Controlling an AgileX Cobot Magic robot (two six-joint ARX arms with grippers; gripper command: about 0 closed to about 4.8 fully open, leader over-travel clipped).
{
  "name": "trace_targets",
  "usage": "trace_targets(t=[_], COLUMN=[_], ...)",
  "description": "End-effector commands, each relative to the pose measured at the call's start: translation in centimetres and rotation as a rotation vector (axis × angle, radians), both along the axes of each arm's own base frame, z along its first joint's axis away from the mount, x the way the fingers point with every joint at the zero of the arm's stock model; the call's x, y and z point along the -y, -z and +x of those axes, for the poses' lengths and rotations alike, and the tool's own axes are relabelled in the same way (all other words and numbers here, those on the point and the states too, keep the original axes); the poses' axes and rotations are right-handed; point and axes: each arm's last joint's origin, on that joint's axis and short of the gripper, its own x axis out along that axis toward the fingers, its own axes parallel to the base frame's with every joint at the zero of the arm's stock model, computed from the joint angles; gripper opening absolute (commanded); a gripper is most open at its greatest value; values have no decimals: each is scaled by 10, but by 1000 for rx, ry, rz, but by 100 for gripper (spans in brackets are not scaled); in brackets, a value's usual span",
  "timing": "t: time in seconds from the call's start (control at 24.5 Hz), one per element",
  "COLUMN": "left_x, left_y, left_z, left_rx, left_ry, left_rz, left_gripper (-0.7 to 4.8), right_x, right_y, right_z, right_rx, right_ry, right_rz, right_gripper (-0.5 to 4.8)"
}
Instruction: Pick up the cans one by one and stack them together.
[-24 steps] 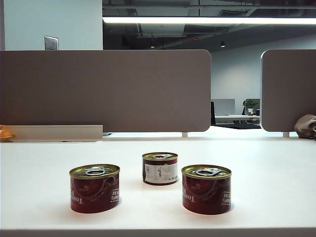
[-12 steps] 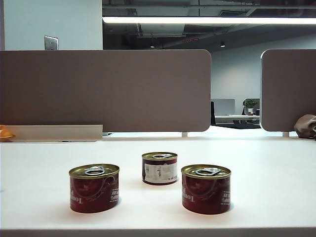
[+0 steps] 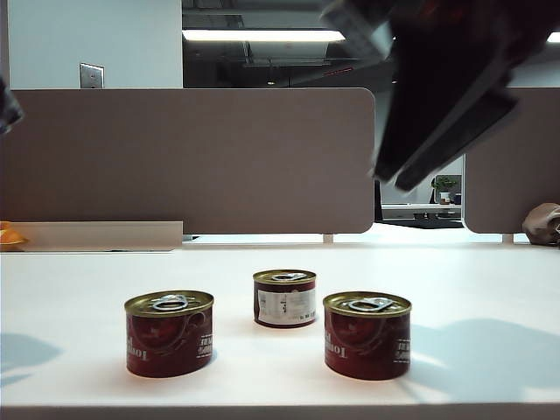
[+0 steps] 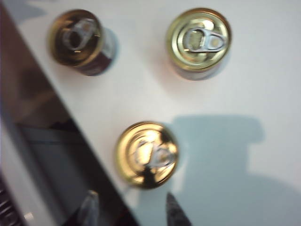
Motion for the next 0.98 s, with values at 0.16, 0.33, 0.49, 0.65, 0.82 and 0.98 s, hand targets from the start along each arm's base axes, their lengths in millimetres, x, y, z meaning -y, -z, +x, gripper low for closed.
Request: trace_targets(t=[0.16,0.33,0.49,0.65,0.82,0.98], left_x=[5,4,3,3,3,3], left_y=[3,3,3,3,3,3], left_z=[-8,-7,-6,-6,-6,-6], left_rx=[-20,8,28,29,29,26], left_ry=[-20,-65,-91,-92,-92,-91], left_rz=[77,115,142,143,143,144], left_gripper=[94,116,186,172,69,21], right_x=[-26,-31,-33,-41,-57,-60], right_y=[6,12,24,34,48,61], right_z=[28,33,35,33,28,32], right_rx=[12,-12,-86,-123,-152,-176], right_ry=[21,19,10,-8,-59,-55], right_rz=[-109,-128,-157,-186,-220,-261], right_gripper=[338,404,431,432,432,433])
